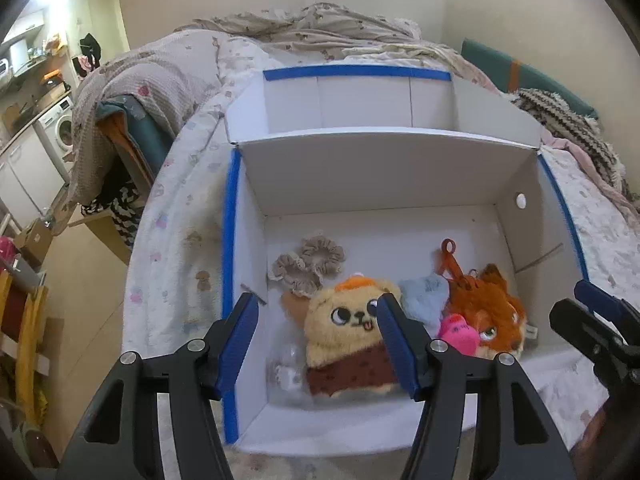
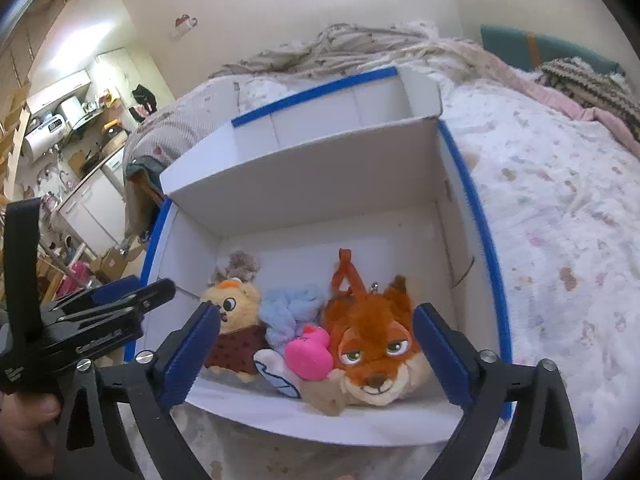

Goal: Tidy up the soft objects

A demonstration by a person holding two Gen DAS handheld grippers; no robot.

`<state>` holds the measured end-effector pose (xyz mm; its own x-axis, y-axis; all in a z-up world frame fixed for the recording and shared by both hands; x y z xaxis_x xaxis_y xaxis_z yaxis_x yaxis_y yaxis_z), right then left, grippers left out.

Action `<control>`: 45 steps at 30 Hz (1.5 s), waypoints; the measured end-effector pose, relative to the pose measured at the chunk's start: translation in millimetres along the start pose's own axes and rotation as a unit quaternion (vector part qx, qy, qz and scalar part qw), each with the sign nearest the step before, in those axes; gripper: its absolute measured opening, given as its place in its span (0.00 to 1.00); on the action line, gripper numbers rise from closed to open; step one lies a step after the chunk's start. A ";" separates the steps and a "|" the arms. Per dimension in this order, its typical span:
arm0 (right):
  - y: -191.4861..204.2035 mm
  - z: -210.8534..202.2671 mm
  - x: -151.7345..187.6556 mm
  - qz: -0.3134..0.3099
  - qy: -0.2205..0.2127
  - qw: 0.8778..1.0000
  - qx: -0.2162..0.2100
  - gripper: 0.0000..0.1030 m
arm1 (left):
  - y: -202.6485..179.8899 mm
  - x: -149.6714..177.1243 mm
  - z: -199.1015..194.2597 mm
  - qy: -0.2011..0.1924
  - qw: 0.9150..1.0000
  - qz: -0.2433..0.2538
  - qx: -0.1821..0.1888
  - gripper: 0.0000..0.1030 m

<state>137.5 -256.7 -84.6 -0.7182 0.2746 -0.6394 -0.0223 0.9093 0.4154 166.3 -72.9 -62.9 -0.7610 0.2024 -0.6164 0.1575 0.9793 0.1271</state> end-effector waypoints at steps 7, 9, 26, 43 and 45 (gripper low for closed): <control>5.6 -16.5 15.7 -0.006 -0.001 1.000 0.003 1.00 | 17.6 30.7 -30.1 -0.004 1.000 -0.015 0.006 0.57; 8.4 -21.0 24.0 -0.013 0.001 1.000 0.009 1.00 | 25.3 42.7 -37.3 0.001 1.000 -0.024 -0.005 0.59; 33.1 -77.4 75.4 -0.044 -0.029 0.998 0.016 1.00 | 59.8 94.9 -106.9 -0.090 0.993 -0.079 0.017 0.85; 38.9 -109.1 64.5 -0.063 -0.152 0.985 0.053 1.00 | 41.9 90.5 -130.0 -0.173 0.983 -0.036 -0.049 0.99; 35.4 -102.8 63.4 -0.054 -0.148 0.986 0.056 1.00 | 43.8 91.0 -121.4 -0.159 0.985 -0.044 -0.048 0.99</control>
<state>19.7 -239.3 -43.9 -0.4817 0.2391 -0.8431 0.0012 0.9623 0.2721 27.5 -11.5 -19.2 -0.5301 0.1213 -0.8392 0.0274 0.9916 0.1261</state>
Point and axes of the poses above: each gripper's, at about its wrist camera, not at the fingertips, and z roughly the way its jaws point, y to its left, x to its underside, the point moved 5 cm from there along z, roughly the way its jaws point, and after that the axes turned 5 degrees about z, right-handed, at the moved point
